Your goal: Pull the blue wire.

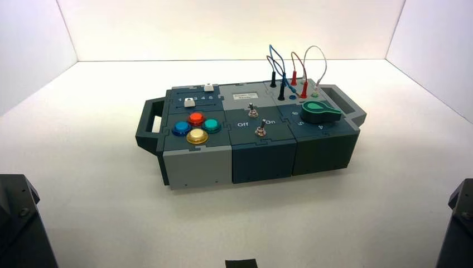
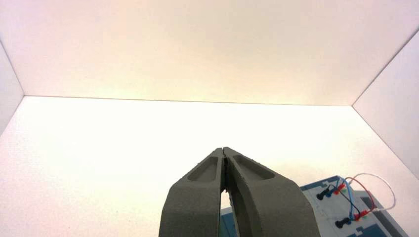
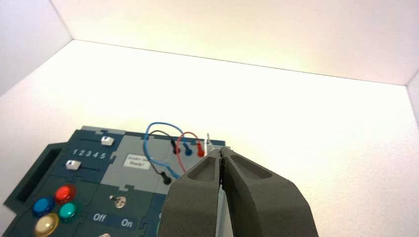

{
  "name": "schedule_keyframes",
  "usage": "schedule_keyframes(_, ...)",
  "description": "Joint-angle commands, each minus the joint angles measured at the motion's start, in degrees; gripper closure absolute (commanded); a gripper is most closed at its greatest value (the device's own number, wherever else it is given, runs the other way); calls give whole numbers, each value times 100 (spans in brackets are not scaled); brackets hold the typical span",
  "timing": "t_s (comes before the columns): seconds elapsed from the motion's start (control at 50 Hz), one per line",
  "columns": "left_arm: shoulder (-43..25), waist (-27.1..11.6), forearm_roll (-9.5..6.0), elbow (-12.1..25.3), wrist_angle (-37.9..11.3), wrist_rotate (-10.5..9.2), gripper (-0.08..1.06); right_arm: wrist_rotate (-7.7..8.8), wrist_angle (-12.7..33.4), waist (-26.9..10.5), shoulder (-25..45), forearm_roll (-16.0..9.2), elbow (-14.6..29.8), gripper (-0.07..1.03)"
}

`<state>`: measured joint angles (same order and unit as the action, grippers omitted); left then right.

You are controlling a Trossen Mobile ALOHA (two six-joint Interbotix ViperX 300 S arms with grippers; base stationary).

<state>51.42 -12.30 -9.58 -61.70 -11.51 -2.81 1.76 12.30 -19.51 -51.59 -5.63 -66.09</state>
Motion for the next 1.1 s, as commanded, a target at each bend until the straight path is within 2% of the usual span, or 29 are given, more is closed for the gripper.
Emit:
schedule_keyframes(0.02, 18, 18, 18, 220, -35, 9, 100, 18, -35, -220, 26, 18, 185, 98)
schedule_keyframes(0.3, -35, 18, 9, 264, -53, 9, 101, 18, 9, -246, 53, 18, 193, 98)
schedule_keyframes(0.68, -510, 0, 9, 615, -26, 9, 101, 18, -18, -290, 457, 18, 299, 98)
schedule_keyframes(0.86, -580, -35, 26, 677, 0, 97, 101, 18, -44, -299, 475, 18, 299, 98)
schedule_keyframes(1.1, -1195, -35, 35, 791, 369, 237, 101, 18, -519, -299, 712, 18, 387, 98)
